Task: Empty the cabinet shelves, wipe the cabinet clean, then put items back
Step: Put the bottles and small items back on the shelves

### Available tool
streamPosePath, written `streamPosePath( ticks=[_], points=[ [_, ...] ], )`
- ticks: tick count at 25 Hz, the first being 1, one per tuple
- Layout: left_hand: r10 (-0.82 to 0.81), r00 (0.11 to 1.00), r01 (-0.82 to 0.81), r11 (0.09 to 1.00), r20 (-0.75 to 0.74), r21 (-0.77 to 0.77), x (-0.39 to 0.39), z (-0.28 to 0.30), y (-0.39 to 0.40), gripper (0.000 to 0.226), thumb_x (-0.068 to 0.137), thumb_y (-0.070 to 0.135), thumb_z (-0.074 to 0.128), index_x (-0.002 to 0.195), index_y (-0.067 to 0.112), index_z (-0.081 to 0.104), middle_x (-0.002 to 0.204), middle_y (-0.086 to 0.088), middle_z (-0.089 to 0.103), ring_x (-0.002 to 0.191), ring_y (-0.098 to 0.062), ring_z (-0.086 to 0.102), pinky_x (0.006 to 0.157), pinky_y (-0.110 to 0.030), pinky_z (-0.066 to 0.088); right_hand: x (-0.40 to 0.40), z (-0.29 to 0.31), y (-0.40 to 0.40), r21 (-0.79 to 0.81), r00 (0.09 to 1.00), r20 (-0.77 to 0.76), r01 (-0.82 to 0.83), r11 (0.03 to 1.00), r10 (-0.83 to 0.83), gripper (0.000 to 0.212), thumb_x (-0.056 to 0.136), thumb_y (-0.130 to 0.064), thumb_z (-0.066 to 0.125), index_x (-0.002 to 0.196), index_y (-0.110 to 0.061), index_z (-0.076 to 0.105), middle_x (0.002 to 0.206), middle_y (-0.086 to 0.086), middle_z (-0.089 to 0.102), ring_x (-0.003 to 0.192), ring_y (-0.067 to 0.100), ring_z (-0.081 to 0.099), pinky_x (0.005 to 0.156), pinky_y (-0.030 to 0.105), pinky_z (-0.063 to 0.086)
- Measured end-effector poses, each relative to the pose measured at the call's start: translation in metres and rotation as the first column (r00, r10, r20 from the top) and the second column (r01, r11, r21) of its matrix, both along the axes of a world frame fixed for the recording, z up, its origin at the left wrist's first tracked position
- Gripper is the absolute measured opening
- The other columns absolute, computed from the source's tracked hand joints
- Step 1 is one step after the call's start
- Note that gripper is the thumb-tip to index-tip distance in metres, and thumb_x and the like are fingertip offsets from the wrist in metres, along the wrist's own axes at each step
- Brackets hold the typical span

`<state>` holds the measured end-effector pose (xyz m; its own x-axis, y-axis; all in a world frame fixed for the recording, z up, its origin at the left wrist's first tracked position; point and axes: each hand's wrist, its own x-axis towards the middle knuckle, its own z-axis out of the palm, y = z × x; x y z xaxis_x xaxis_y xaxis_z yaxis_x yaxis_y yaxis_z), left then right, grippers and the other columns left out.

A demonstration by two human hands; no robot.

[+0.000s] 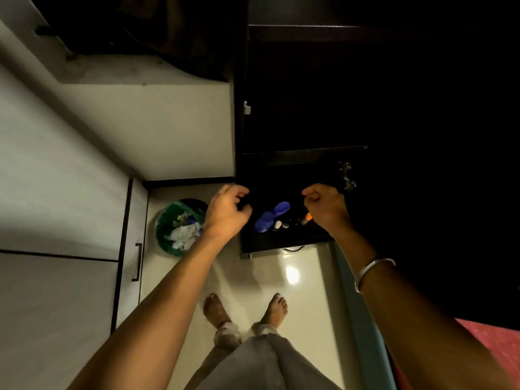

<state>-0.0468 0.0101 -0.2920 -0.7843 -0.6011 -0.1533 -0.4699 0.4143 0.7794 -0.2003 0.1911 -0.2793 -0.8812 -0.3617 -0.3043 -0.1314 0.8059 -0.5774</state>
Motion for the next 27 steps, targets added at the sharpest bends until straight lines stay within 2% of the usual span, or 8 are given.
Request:
streamPosePath(
  ticks=[4,6,10,14,18,21,24,27],
  points=[
    [-0.101,0.988,0.105,0.994,0.114,-0.031,-0.013,-0.009,0.035,0.047,0.073,0.005,0.072,0.119,0.015,0.069,0.121,-0.009,0.063,0.108,-0.029,0.064,0.091,-0.033,0.052,-0.012,-0.029,0.021,0.036,0.969,0.034,-0.244,0.969,0.243,0.045,0.079,-0.006,0.072,0.12,-0.022,0.066,0.117,0.003,0.065,0.103,0.024,0.065,0.088,0.038,0.056],
    [-0.053,0.991,0.059,0.997,0.121,-0.048,-0.016,-0.01,0.043,0.047,0.074,0.004,0.07,0.12,0.014,0.068,0.122,-0.012,0.062,0.11,-0.033,0.063,0.092,-0.041,0.053,-0.014,-0.041,0.011,0.08,0.906,-0.012,-0.422,0.903,0.424,0.053,0.077,-0.011,0.077,0.127,-0.023,0.062,0.125,0.003,0.06,0.112,0.026,0.061,0.094,0.039,0.053],
    [-0.061,0.99,0.08,0.986,0.128,-0.148,-0.013,-0.019,0.047,0.046,0.071,0.0,0.07,0.115,0.012,0.069,0.115,-0.016,0.063,0.103,-0.04,0.063,0.083,-0.047,0.056,-0.013,-0.057,-0.016,0.168,0.768,-0.031,-0.627,0.761,0.639,0.058,0.078,-0.011,0.078,0.132,-0.022,0.06,0.133,0.004,0.055,0.121,0.03,0.054,0.096,0.036,0.048],
    [-0.124,0.968,0.162,0.972,0.216,-0.169,-0.018,-0.034,0.046,0.059,0.069,0.008,0.076,0.126,0.015,0.064,0.12,-0.016,0.061,0.105,-0.042,0.062,0.087,-0.046,0.055,-0.018,-0.071,-0.026,0.178,0.764,-0.053,-0.626,0.759,0.643,0.034,0.083,-0.011,0.072,0.116,-0.017,0.066,0.12,0.008,0.061,0.111,0.032,0.059,0.081,0.03,0.046],
    [-0.14,0.959,0.186,0.967,0.248,-0.175,-0.028,-0.046,0.05,0.058,0.074,0.017,0.078,0.13,0.02,0.064,0.128,-0.012,0.061,0.108,-0.037,0.064,0.086,-0.042,0.056,-0.03,-0.072,-0.02,-0.01,0.891,0.021,-0.453,0.891,0.453,0.029,0.086,-0.016,0.072,0.114,-0.015,0.065,0.109,0.008,0.065,0.1,0.027,0.063,0.078,0.034,0.053],
    [-0.115,0.947,0.165,0.975,0.299,-0.147,-0.034,-0.051,0.051,0.042,0.08,0.023,0.076,0.122,0.021,0.069,0.121,-0.011,0.066,0.104,-0.032,0.066,0.082,-0.039,0.056,-0.042,-0.071,-0.009,-0.187,0.976,0.18,-0.089,0.978,0.123,0.024,0.085,-0.021,0.075,0.106,-0.015,0.066,0.095,0.003,0.067,0.087,0.023,0.065,0.073,0.036,0.056],
    [-0.106,0.934,0.152,0.982,0.34,-0.109,-0.035,-0.054,0.052,0.031,0.084,0.026,0.075,0.114,0.021,0.071,0.109,-0.009,0.072,0.097,-0.028,0.069,0.078,-0.036,0.055,-0.046,-0.064,0.007,-0.363,0.866,0.485,0.326,0.873,-0.122,0.017,0.089,-0.014,0.071,0.104,-0.009,0.064,0.092,0.009,0.069,0.077,0.02,0.068,0.074,0.036,0.059],
    [-0.077,0.936,0.115,0.989,0.345,-0.093,-0.033,-0.049,0.048,0.03,0.084,0.033,0.074,0.113,0.027,0.069,0.103,-0.007,0.074,0.094,-0.028,0.07,0.076,-0.037,0.057,-0.043,-0.052,0.02,-0.409,0.798,0.584,0.449,0.794,-0.15,0.011,0.092,-0.013,0.067,0.102,-0.014,0.062,0.098,0.01,0.069,0.079,0.017,0.068,0.069,0.025,0.057]
  ],
)
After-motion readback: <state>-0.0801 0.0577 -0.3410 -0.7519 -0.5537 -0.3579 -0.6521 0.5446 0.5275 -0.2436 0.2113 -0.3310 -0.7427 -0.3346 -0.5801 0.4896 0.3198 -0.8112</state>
